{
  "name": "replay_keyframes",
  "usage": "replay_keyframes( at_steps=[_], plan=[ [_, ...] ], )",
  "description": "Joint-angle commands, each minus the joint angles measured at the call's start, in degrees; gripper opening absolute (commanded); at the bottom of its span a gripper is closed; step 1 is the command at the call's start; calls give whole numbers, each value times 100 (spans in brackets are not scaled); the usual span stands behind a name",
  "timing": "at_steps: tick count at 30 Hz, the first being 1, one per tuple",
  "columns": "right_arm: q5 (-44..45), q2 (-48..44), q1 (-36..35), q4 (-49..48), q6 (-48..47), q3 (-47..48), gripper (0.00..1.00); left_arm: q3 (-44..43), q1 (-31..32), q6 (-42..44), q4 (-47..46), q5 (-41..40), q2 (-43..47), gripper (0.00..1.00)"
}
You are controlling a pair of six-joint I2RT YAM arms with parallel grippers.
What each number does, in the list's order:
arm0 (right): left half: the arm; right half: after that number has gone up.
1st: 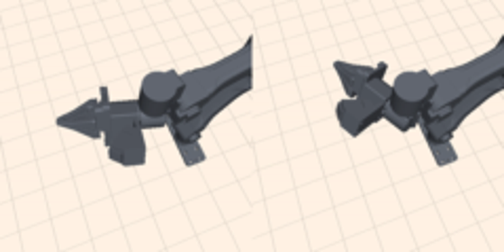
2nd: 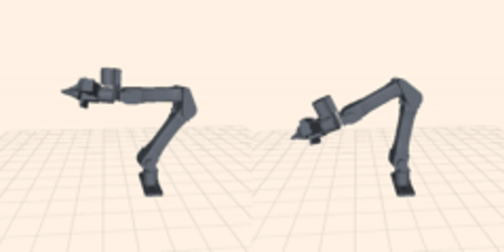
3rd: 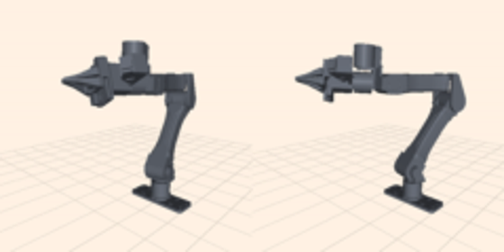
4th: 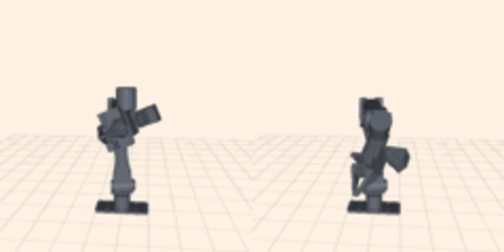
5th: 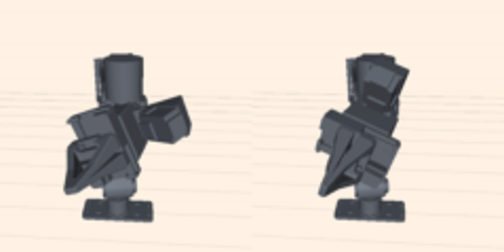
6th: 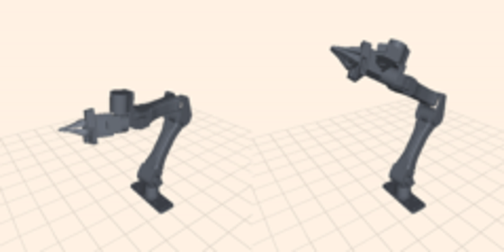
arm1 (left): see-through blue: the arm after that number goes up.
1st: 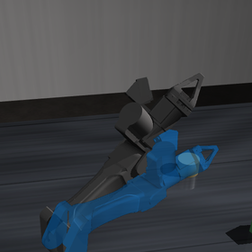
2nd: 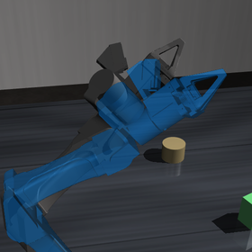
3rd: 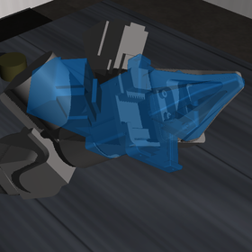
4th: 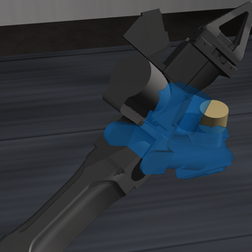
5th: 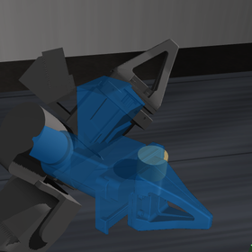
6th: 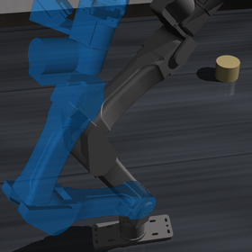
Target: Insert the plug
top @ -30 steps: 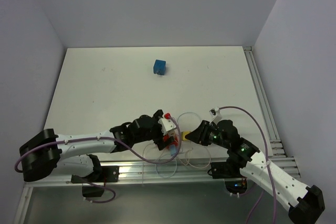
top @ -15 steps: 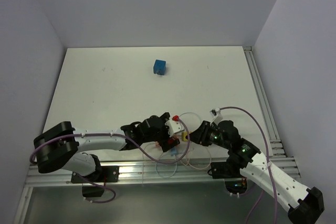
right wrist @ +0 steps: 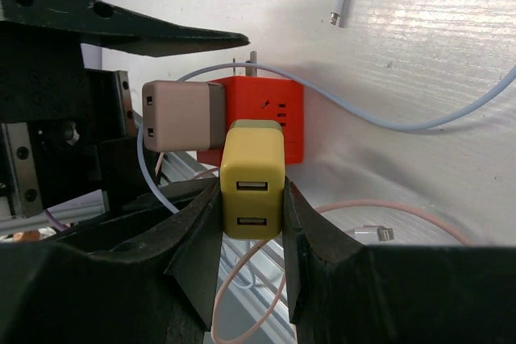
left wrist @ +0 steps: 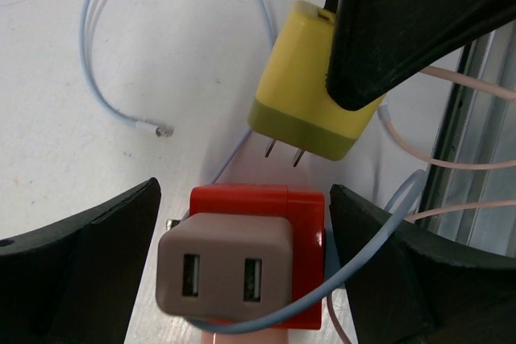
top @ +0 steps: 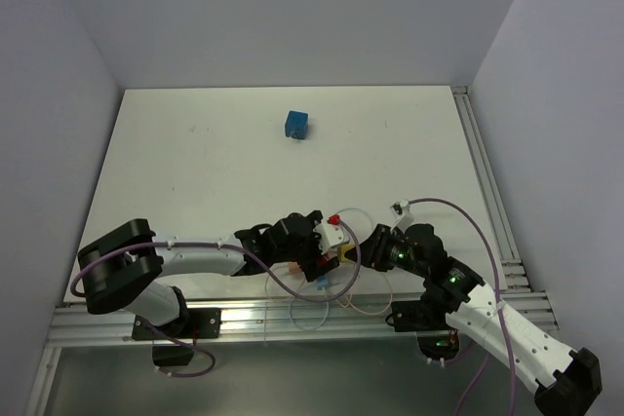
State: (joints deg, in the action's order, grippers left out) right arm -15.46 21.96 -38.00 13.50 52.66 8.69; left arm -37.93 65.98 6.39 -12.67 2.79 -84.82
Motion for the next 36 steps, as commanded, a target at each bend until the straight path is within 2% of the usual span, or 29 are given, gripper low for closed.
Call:
replay_keyframes(
  at_steps=[1,3,4,6,7,9,12,14,15,19,23,27,36],
  plan=[
    [79,-104,-32,-31,-63,256,0,-285,3,-24,115,213,-123,90],
    [96,-121,-32,4,-63,256,0,-346,-49,-15,194,371,-193,84],
    [96,-139,-32,13,-72,256,0,-372,-67,-15,273,424,-193,72],
    [105,-148,-32,48,-55,265,0,-382,-155,-24,326,625,-185,58],
    [105,-156,-24,56,-72,282,0,-373,-181,-33,335,644,-167,46],
    [114,-174,-23,109,-63,300,0,-338,-234,-33,379,670,-106,41],
    [140,-174,-24,153,-81,344,0,-285,-296,11,414,749,-9,28],
    [140,-165,-32,153,-81,362,0,-241,-313,29,388,732,70,7],
    [140,-130,-24,136,-81,370,0,-224,-313,20,353,697,97,0],
    [132,-77,-23,171,-98,484,0,74,-313,46,64,618,464,0],
    [-87,54,-23,223,-151,730,0,688,-313,160,-700,608,1106,0],
    [-562,571,-23,197,-291,1116,0,1349,-313,204,-1711,793,1739,0],
    [-1828,1644,-23,-822,-142,1038,0,2158,-208,283,-3066,1109,2092,0]
  ],
)
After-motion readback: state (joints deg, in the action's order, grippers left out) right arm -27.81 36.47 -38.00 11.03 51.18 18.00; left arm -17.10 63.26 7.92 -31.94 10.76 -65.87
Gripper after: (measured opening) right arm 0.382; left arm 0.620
